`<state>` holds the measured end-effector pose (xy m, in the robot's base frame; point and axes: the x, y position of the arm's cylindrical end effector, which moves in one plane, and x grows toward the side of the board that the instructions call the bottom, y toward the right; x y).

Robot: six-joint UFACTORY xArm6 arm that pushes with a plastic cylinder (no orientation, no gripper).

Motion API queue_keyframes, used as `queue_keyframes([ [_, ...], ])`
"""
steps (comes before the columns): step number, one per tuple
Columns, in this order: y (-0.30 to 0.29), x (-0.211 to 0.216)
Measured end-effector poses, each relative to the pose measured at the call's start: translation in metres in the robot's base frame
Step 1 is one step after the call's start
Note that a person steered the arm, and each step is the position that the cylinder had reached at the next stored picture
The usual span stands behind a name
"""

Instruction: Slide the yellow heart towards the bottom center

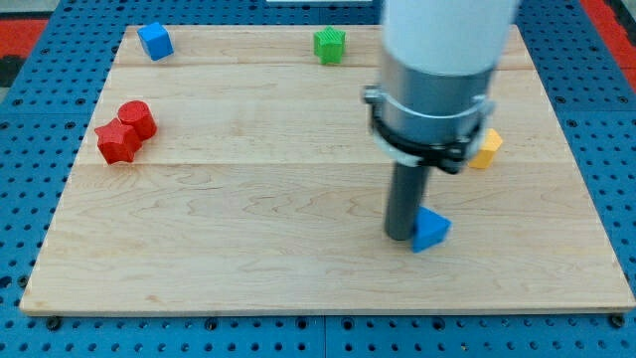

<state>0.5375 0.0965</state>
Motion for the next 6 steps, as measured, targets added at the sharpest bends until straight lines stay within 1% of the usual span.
queue_keyframes([
  [1, -0.009, -0.015],
  [2, 0.029, -0.022],
  [3, 0.071, -0.007],
  [4, 0.06, -0.009],
  [5, 0.047, -0.076],
  [6, 0.05, -0.139],
])
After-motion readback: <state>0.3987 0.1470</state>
